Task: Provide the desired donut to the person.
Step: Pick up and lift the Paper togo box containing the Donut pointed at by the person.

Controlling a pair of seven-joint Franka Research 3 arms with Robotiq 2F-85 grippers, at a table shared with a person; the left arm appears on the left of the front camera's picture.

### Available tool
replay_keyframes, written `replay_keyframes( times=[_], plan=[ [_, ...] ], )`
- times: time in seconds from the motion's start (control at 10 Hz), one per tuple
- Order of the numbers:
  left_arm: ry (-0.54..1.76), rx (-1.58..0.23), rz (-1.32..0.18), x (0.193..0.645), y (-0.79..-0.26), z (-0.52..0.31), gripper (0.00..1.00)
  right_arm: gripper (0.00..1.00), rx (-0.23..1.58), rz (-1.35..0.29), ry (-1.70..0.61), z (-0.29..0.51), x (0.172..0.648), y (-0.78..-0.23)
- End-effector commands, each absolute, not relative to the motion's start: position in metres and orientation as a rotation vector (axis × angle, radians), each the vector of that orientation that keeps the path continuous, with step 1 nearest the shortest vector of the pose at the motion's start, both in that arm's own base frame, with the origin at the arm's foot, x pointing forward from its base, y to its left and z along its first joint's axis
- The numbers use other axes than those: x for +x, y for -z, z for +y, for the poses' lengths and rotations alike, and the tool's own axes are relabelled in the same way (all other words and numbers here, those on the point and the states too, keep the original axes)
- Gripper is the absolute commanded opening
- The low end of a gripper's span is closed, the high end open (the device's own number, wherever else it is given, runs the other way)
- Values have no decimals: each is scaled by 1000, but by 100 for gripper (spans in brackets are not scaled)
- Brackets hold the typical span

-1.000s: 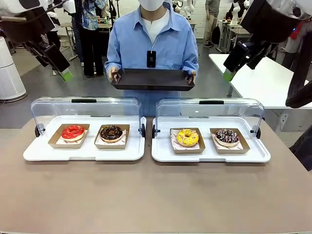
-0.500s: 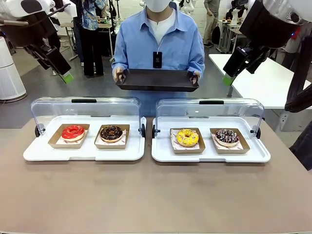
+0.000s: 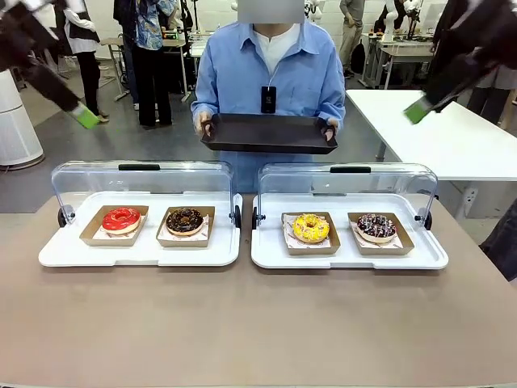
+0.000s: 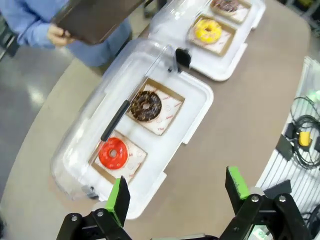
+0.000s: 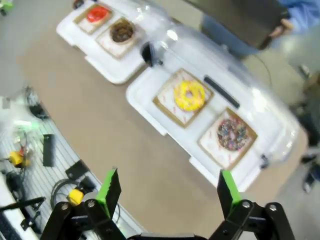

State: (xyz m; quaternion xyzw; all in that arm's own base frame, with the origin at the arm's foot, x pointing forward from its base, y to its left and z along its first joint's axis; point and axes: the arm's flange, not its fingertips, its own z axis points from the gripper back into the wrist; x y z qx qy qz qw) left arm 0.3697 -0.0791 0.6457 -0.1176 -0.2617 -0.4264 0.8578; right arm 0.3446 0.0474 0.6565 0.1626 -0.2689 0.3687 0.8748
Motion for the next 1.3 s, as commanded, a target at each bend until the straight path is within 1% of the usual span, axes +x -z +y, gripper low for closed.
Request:
replay_keyframes(
  times=[0.0,0.1,0.2,0.3,0.4,0.6,0.7,0.9,1.2],
  plan=[
    [1013,-445,-512,379,-646,-34,100,100,598,-544,-880,-26,358,-640],
    [1050,-494,-520,382,-644,-11,100,100,663,-586,-916,-59,360,-627],
    [1080,-537,-565,381,-640,13,100,100,683,-595,-909,-85,363,-613],
    [1165,-587,-649,376,-631,36,100,100,706,-607,-929,-110,365,-600],
    [1216,-586,-718,374,-623,51,100,100,724,-641,-923,-126,366,-593],
    [1235,-633,-880,368,-605,81,100,100,740,-688,-925,-147,361,-589],
    [1229,-665,-931,362,-597,98,100,100,755,-714,-922,-155,356,-588],
    [1204,-706,-927,358,-582,118,100,100,775,-765,-923,-165,347,-591],
    [1200,-715,-905,353,-574,130,100,100,751,-708,-984,-171,340,-597]
  ],
)
